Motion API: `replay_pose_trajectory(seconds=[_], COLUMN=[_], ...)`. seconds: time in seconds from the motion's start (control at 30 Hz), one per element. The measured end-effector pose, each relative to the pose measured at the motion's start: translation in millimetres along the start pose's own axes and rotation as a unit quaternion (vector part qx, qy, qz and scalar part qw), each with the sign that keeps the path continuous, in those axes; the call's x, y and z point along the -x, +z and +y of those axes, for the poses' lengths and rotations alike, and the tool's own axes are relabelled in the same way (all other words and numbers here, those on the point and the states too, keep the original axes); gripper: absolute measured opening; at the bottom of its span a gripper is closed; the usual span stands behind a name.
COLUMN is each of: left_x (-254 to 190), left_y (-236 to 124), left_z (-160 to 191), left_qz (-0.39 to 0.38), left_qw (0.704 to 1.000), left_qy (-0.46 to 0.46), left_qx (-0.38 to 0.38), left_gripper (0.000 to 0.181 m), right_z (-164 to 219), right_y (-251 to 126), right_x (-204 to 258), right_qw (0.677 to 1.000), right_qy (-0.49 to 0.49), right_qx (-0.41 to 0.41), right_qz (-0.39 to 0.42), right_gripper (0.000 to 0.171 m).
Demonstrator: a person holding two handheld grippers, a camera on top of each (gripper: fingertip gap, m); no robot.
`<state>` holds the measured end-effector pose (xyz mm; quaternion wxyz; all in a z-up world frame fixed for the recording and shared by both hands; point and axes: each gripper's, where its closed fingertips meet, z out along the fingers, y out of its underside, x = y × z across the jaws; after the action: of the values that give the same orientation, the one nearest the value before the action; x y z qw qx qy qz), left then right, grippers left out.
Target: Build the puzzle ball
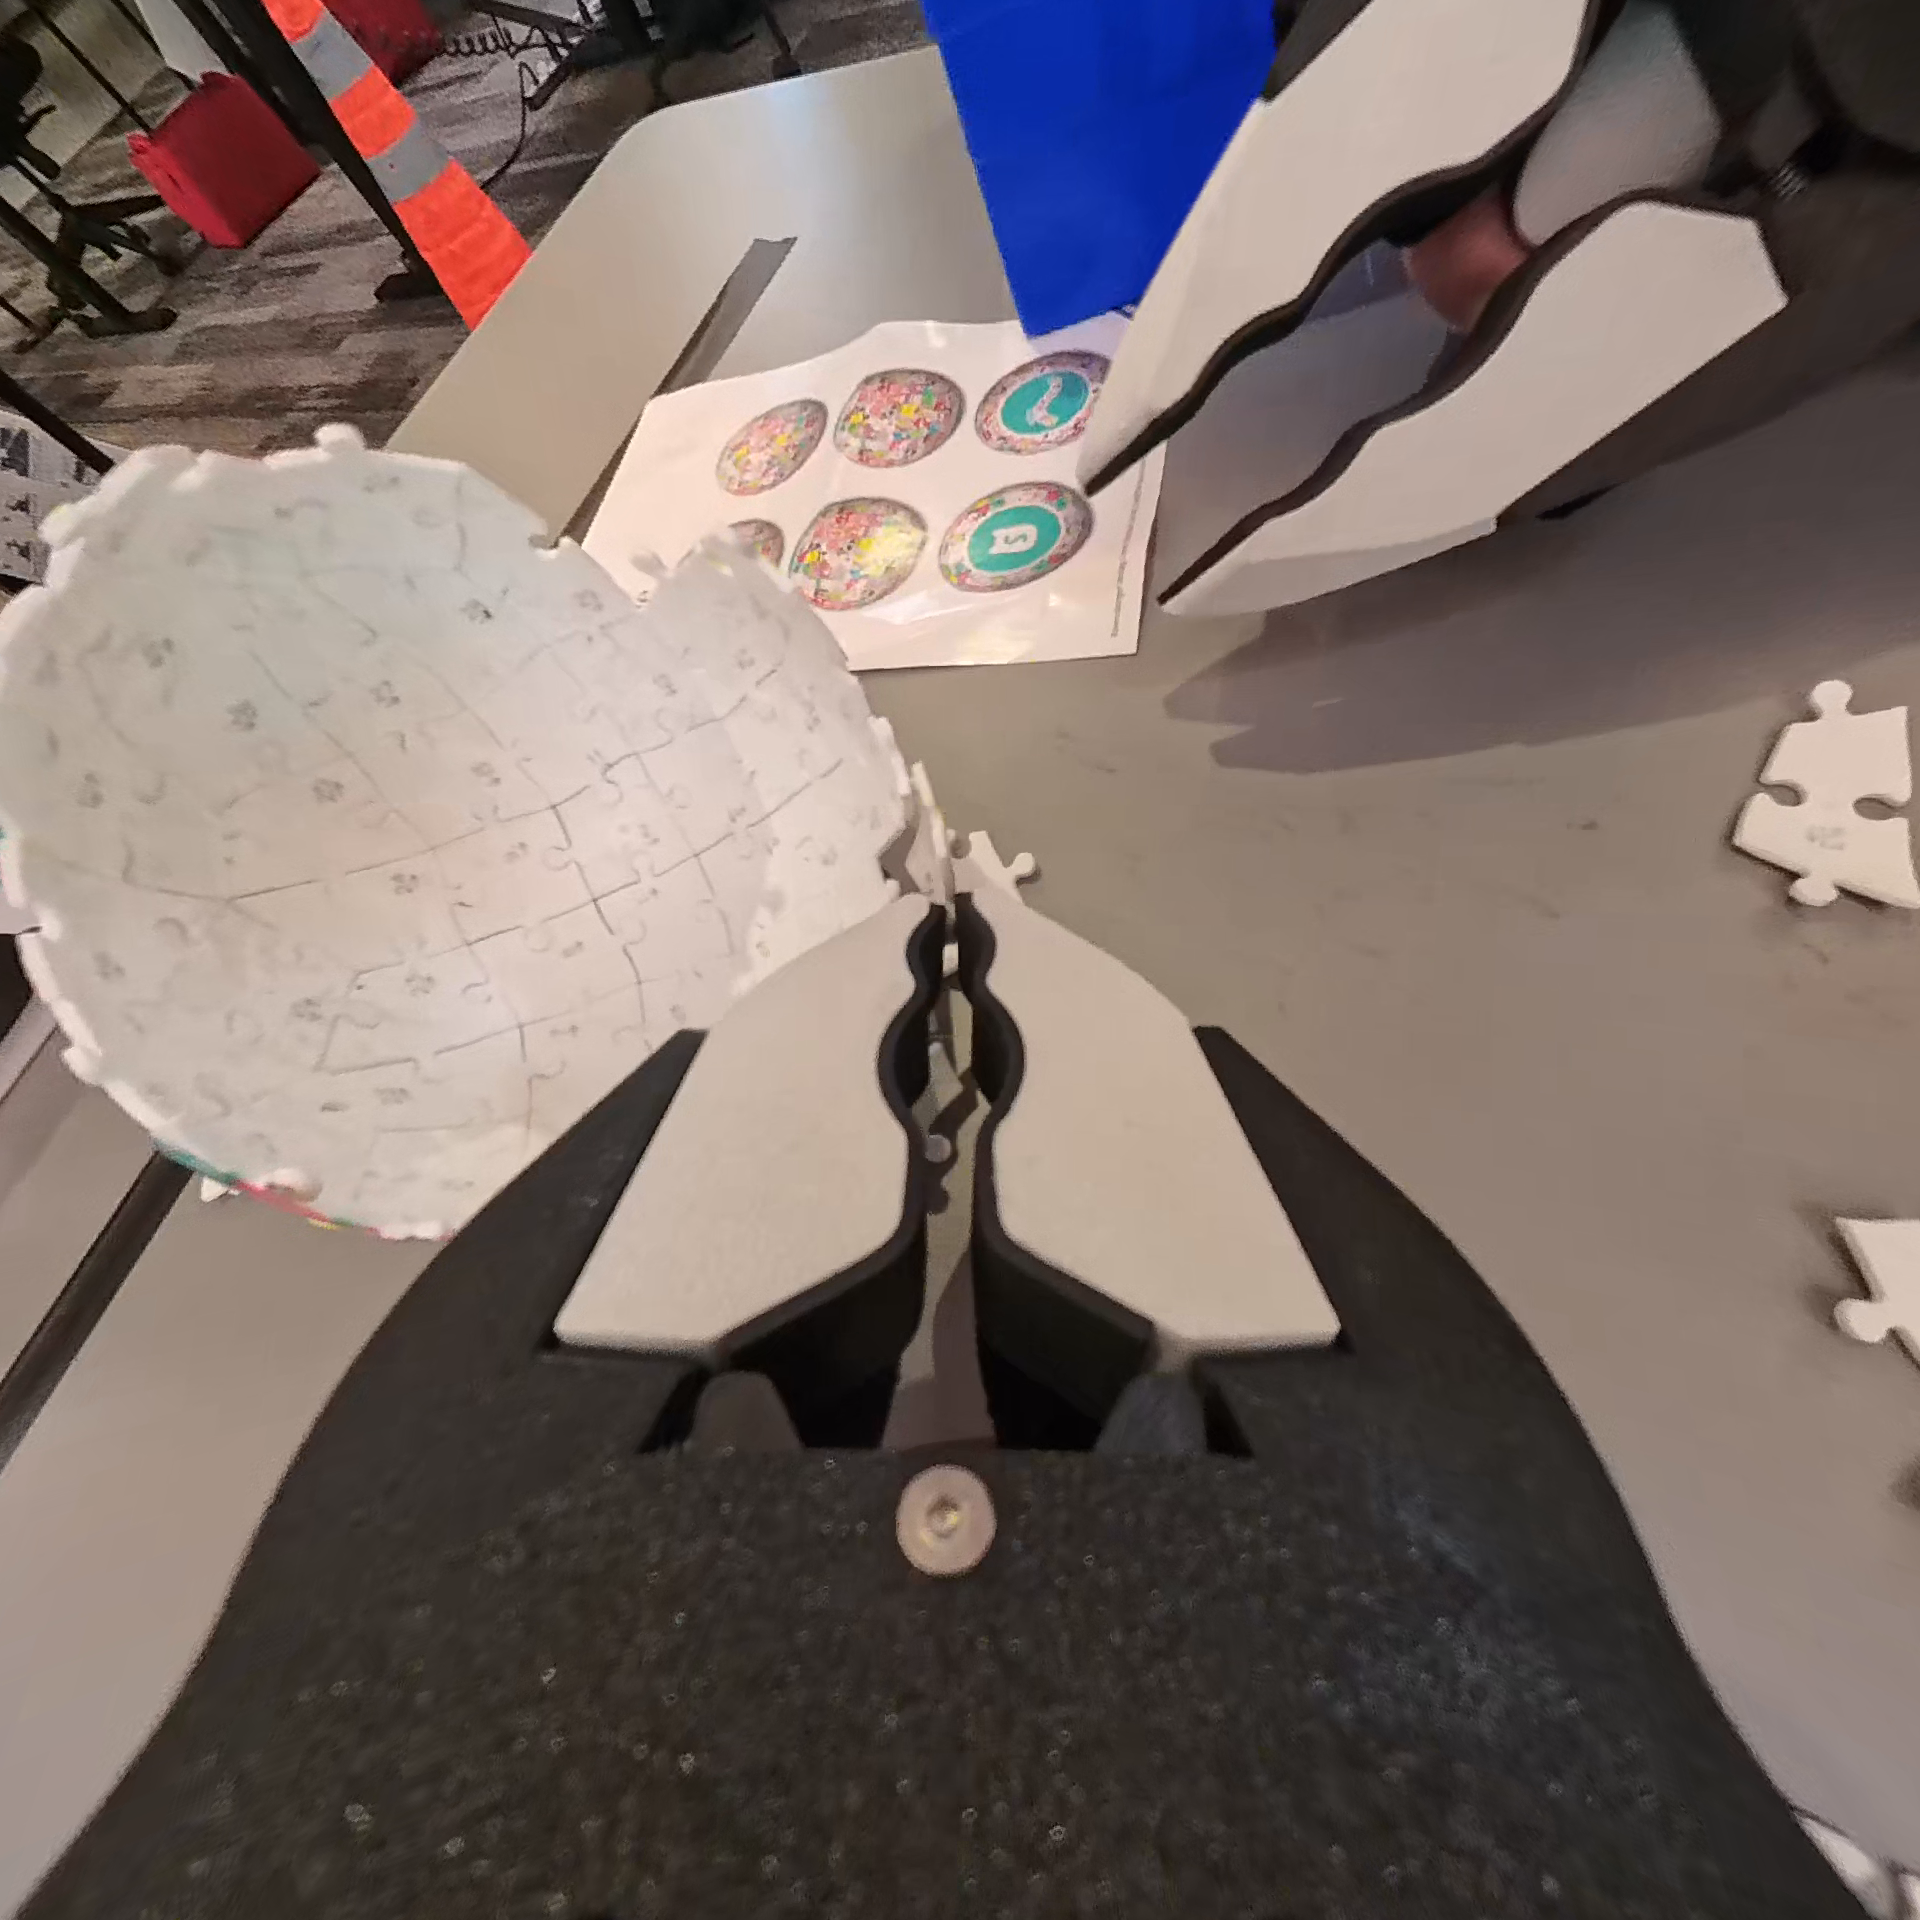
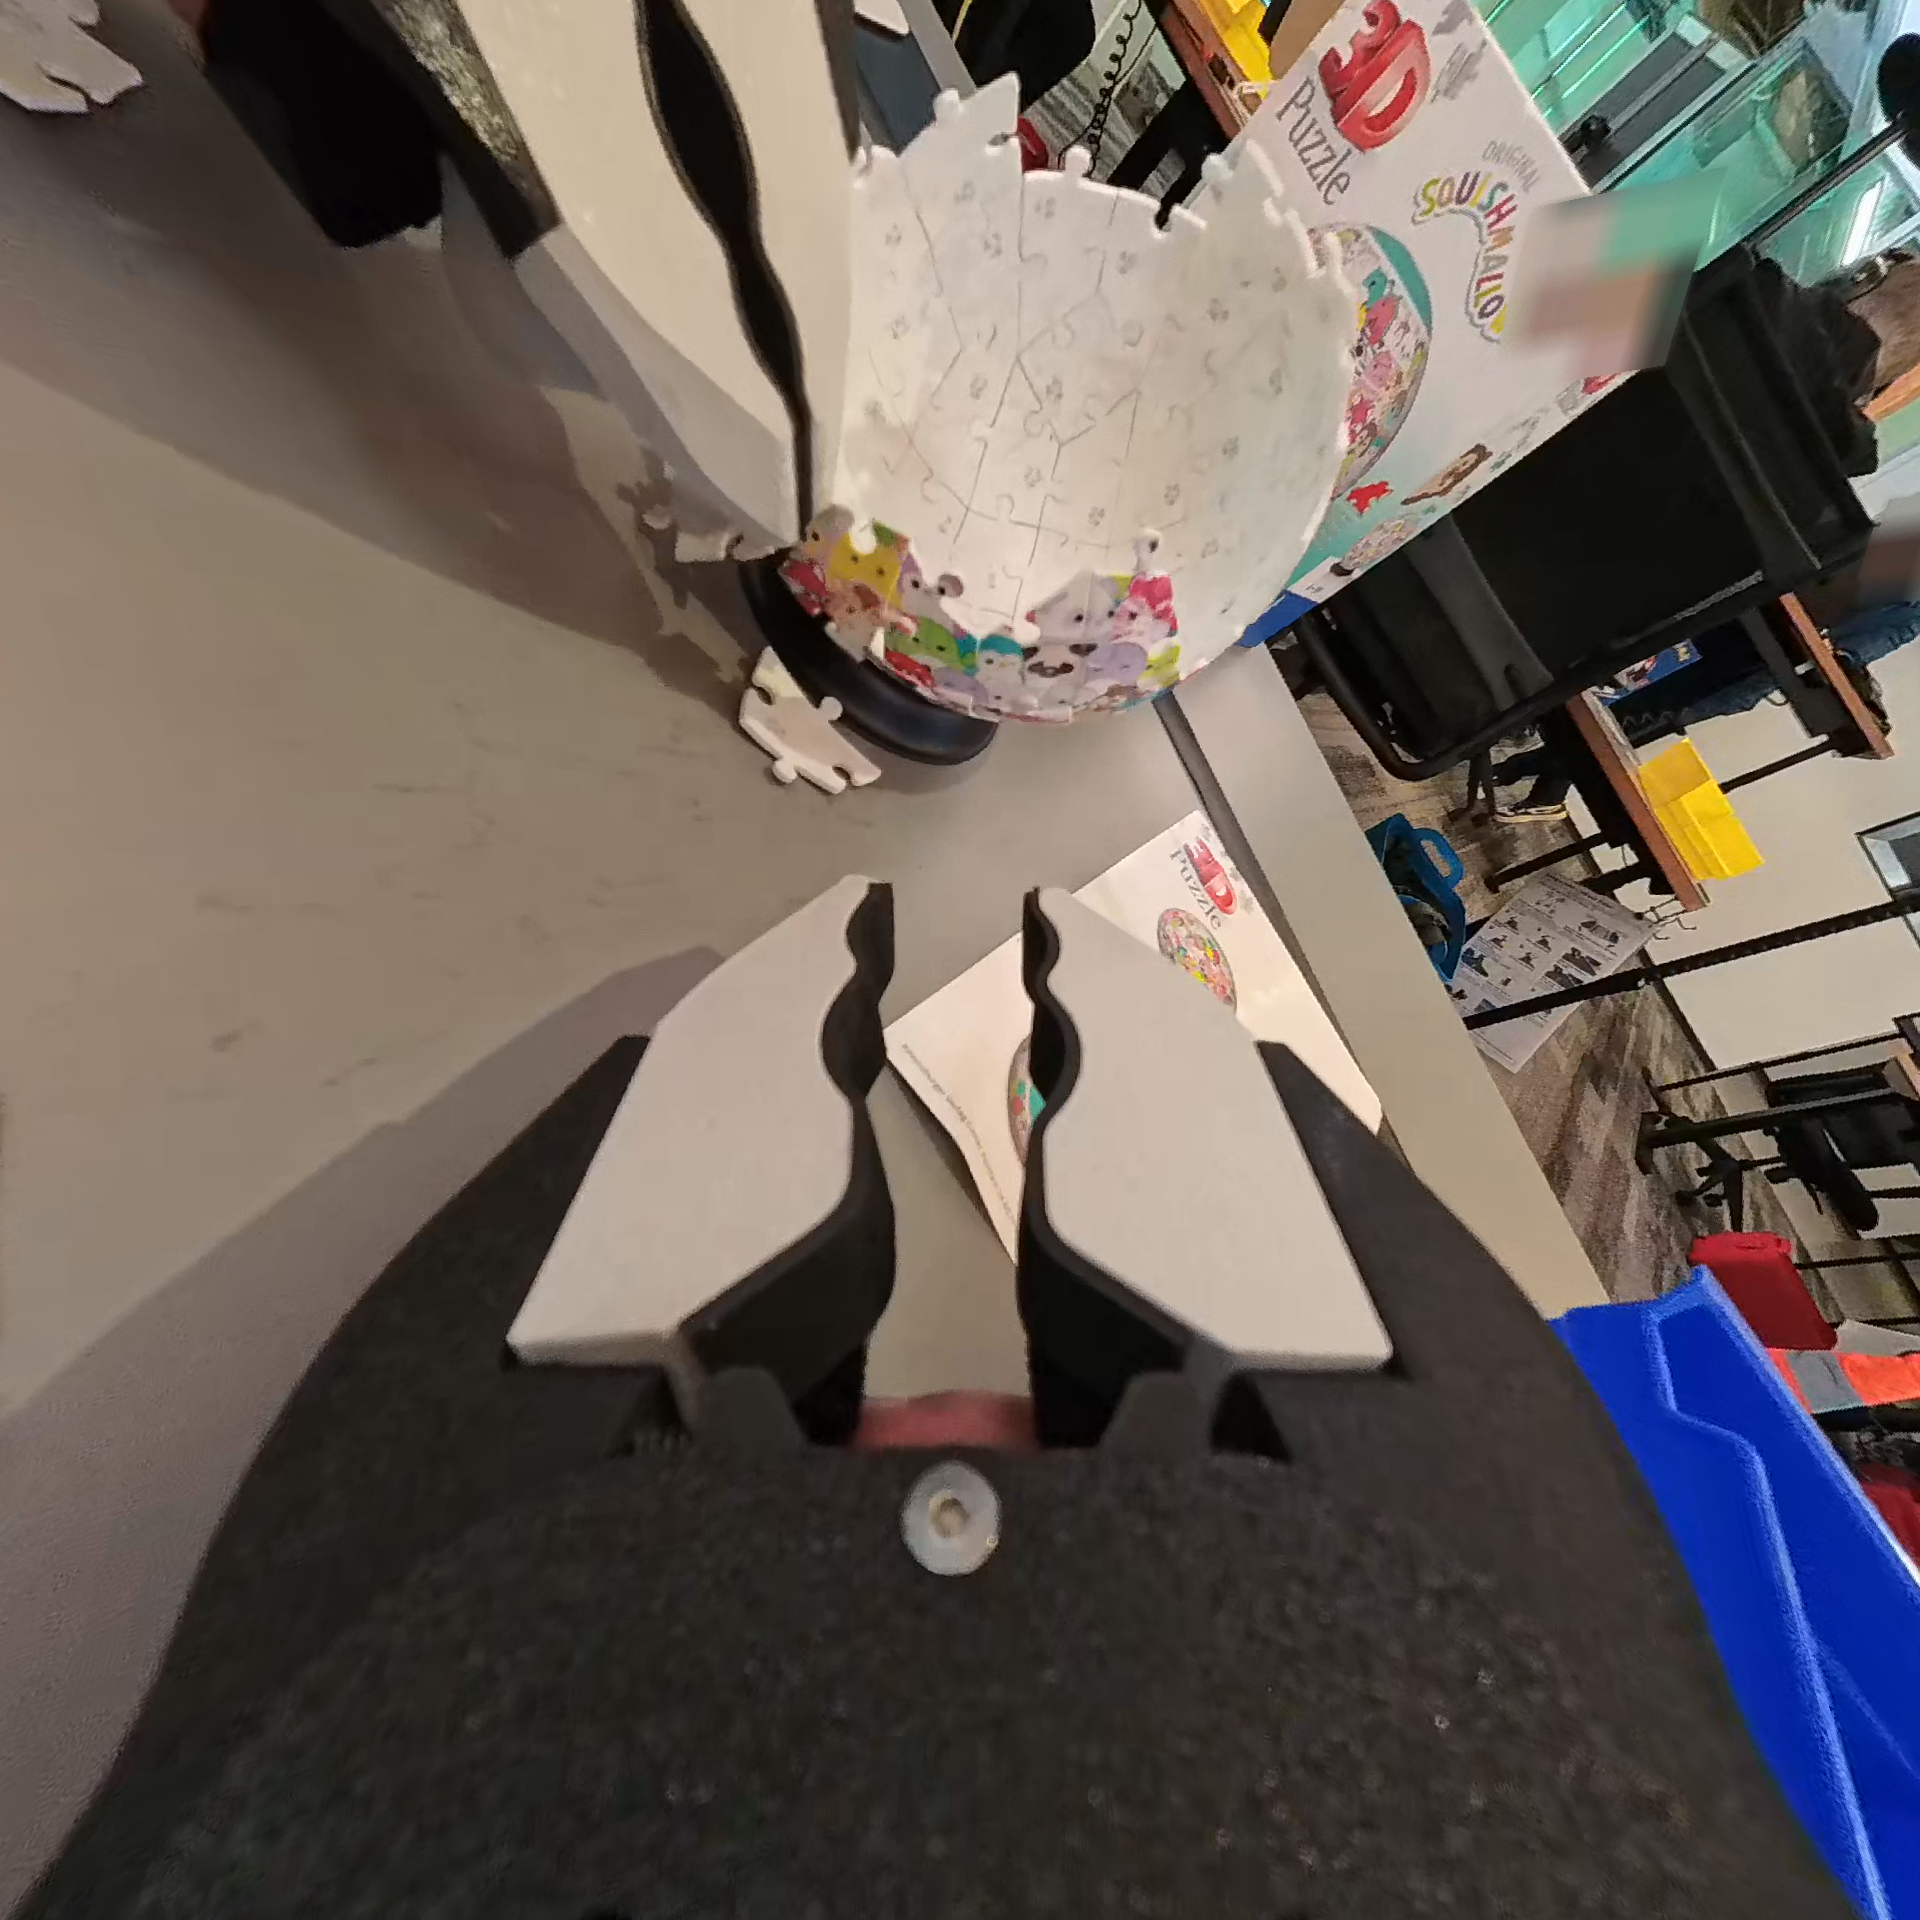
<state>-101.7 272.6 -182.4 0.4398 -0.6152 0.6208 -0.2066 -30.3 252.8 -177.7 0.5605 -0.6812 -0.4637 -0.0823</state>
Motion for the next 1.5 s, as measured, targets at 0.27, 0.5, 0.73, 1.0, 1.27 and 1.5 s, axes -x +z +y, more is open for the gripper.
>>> replay_pose_trajectory(seconds=[0.27, 0.5, 0.73, 1.0, 1.27, 1.5], left_x=[3, 5, 6, 10, 8, 7], left_y=[1, 1, -1, -6, -12, -15], left_z=[4, 3, 2, 0, 0, 3], left_qz=[-0.008, -0.009, -0.001, -0.008, -0.004, 0.003], left_qw=[1.0, 1.0, 1.0, 0.999, 0.999, 0.999], left_qy=[0.008, 0.003, -0.017, -0.026, -0.026, -0.014], left_qx=[0.005, -0.002, -0.023, -0.046, -0.047, -0.042], left_gripper=[0.002, 0.001, 0.002, 0.002, 0.002, 0.002], right_z=[0, 0, 0, 0, 1, 1], right_y=[0, 1, 1, 1, 1, 1], right_x=[0, 1, 1, 2, 3, 4], right_qw=[1.0, 1.0, 1.0, 1.0, 1.0, 1.0], right_qy=[-0.001, -0.002, -0.004, -0.005, -0.01, -0.012], right_qx=[0.001, 0.001, 0.002, 0.002, 0.003, 0.004], right_qz=[-0.001, -0.002, -0.003, -0.005, -0.007, -0.007], right_gripper=[0.023, 0.023, 0.023, 0.024, 0.023, 0.023])
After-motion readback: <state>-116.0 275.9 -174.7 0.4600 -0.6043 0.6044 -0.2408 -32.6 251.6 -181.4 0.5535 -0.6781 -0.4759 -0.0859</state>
